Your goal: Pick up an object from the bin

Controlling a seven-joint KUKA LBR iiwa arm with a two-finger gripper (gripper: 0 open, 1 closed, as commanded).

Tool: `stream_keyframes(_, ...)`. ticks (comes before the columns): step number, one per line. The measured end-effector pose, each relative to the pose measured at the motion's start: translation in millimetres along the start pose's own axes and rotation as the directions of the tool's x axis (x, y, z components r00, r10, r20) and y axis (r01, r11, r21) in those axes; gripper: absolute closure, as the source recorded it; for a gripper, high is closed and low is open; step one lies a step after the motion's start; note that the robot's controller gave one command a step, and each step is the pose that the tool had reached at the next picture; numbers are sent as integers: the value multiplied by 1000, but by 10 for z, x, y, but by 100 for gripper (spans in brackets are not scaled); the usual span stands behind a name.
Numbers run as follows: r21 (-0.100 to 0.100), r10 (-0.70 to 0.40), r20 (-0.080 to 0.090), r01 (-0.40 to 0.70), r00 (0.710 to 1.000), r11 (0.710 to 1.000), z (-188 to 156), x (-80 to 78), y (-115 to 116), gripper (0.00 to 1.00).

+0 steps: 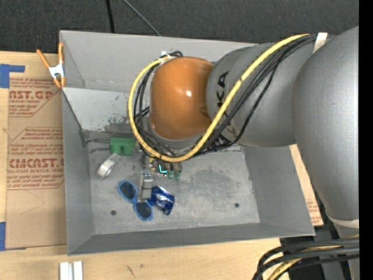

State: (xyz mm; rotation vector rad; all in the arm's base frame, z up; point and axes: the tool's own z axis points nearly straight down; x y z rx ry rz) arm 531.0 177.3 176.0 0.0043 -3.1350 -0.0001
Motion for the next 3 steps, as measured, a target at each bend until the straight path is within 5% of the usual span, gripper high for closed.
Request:
stream_keyframes(1, 1, -220, 2, 220, 976, 976, 1093, 36, -191, 0)
stream_keyframes(2, 0, -219, 7, 219, 976, 976, 1059, 18, -182, 100)
stream_keyframes(3, 1, -250, 17, 250, 968, 968, -648, 111, -3, 100)
